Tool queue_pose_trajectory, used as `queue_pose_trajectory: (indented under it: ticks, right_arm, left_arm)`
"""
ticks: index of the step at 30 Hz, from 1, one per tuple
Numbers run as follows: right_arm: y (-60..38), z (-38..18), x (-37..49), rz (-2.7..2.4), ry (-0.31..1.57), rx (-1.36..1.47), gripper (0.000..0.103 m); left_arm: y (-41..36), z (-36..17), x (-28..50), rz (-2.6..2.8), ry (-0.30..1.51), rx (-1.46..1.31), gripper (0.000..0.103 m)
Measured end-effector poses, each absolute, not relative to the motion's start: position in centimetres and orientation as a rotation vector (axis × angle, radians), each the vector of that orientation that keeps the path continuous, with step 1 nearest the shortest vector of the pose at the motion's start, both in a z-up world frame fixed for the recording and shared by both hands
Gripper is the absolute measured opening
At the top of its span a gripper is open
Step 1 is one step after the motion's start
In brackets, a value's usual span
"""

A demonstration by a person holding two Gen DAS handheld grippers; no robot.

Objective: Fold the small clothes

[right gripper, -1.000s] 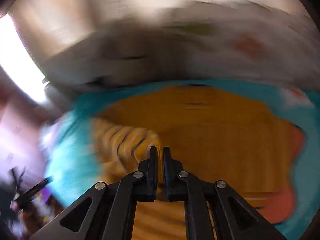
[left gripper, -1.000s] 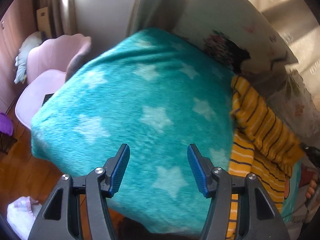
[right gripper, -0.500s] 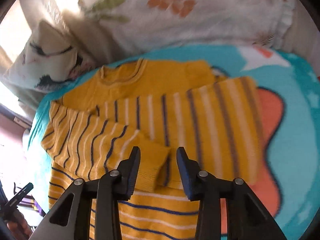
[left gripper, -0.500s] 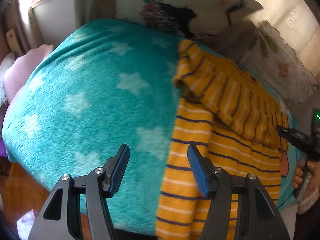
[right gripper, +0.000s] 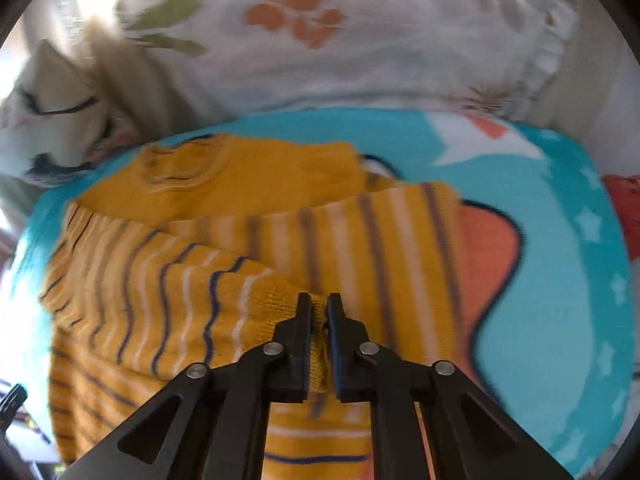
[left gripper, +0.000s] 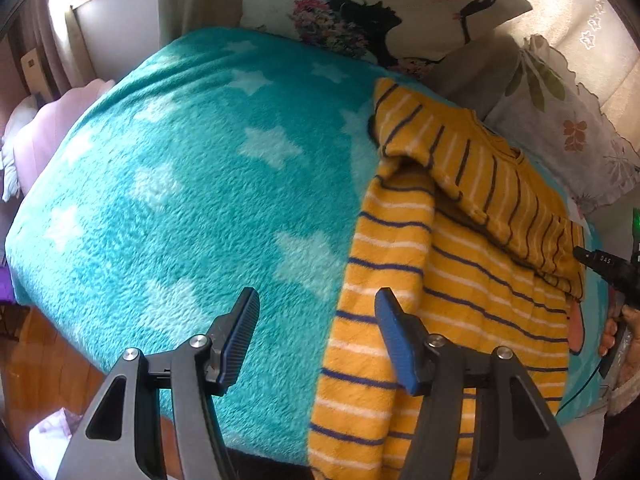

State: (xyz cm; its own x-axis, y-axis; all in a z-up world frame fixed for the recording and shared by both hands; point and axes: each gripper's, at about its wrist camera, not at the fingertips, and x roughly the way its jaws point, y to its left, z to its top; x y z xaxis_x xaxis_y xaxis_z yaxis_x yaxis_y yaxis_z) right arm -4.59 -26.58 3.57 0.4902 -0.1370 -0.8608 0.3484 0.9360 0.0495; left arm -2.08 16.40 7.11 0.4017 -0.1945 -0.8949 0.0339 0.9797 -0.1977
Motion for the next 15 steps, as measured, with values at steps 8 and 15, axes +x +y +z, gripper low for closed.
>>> queue_pose_trajectory:
  ticks: [8, 15]
  right_arm:
    - [-23.1, 6.8, -7.2, -0.194, 0.938, 0.232, 0.012]
    - [-18.2, 5.8, -6.9, -0.124, 0.976, 0.224, 0.012]
  left_arm:
    - [15.4, 4.9, -2.5, -0.218, 1.206, -0.155, 0.059]
    - [12.6, 3.3, -2.5, -0.348, 1.252, -0.009, 0.004]
